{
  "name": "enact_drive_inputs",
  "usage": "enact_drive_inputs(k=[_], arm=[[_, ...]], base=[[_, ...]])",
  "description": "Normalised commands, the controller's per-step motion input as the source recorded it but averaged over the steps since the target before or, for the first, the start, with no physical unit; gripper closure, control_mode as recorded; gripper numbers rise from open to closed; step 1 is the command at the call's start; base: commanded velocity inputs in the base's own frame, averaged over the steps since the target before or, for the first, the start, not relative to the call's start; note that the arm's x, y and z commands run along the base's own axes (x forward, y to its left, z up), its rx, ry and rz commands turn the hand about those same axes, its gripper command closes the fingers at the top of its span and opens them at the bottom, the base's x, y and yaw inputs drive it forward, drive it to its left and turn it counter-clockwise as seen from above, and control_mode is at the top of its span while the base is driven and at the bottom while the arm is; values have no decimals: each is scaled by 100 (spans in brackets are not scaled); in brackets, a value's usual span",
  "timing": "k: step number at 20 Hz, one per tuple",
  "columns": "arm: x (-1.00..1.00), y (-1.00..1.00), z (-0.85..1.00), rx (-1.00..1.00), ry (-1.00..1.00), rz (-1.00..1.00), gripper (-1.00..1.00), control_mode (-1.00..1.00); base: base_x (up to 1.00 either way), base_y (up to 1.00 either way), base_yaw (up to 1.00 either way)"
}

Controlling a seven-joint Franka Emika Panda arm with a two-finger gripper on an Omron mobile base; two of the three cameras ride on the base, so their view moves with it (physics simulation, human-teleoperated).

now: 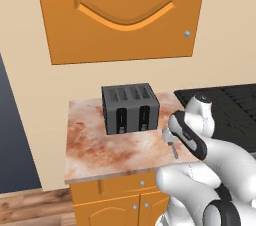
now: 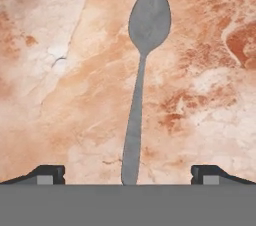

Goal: Take the fork and place it on the left side of the plate. Then take the spoon and place it on the right side of the plate. Make sure they're directly next to the plate.

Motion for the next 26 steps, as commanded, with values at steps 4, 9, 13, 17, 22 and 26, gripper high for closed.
enact_drive_inputs(k=[4,9,13,17,22,26], arm=[[50,0,-5,0,2,0,-100,-100],[46,0,-4,0,8,0,-100,-100],[49,0,-13,0,13,0,-100,-100],[37,0,-27,0,12,0,-100,-100],[15,0,-44,0,12,0,-100,-100],[0,0,-42,0,7,0,-100,-100]], base=[[0,0,0],[0,0,0],[0,0,0],[0,0,0],[0,0,0],[0,0,0]])
